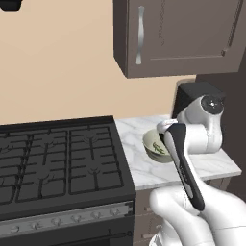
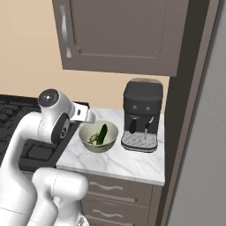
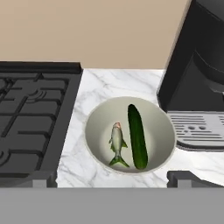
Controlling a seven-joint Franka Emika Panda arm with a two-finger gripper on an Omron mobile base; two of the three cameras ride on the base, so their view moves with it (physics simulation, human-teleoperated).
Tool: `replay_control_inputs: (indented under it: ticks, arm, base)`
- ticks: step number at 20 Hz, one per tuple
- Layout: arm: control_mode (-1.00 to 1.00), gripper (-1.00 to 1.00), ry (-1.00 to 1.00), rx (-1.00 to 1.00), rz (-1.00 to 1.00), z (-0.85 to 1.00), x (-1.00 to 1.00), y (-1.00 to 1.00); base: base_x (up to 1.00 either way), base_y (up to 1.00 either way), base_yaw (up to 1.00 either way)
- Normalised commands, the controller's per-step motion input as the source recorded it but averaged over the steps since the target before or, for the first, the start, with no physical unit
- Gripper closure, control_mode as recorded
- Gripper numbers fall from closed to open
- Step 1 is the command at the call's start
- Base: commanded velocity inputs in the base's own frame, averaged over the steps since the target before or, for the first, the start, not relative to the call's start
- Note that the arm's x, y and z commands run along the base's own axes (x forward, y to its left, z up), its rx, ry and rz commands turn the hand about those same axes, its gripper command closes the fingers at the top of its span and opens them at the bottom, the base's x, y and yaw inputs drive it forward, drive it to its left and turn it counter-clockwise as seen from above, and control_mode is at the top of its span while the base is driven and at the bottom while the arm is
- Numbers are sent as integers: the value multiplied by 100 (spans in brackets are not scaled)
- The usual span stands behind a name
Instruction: Take the lemon, fish, and cucumber from the freezer and place them in the bowl on the counter.
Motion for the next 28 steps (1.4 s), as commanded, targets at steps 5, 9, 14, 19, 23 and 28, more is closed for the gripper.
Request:
replay_control_inputs:
  ticks: [5, 9, 14, 19, 23, 28]
  arm:
    - [-100, -100, 0, 0, 0, 56, -45, 0]
    - [-100, -100, 0, 0, 0, 41, -45, -3]
    - [-100, -100, 0, 0, 0, 31, -53, -6]
    - [-100, -100, 4, 0, -4, 13, -70, -2]
    - [-100, -100, 3, 0, -3, 17, -49, -4]
    - [-100, -100, 4, 0, 0, 20, -19, -17]
  base:
    - [0, 0, 0]
    - [0, 0, 0]
    - [0, 0, 0]
    - [0, 0, 0]
    - [0, 0, 0]
    - [0, 0, 0]
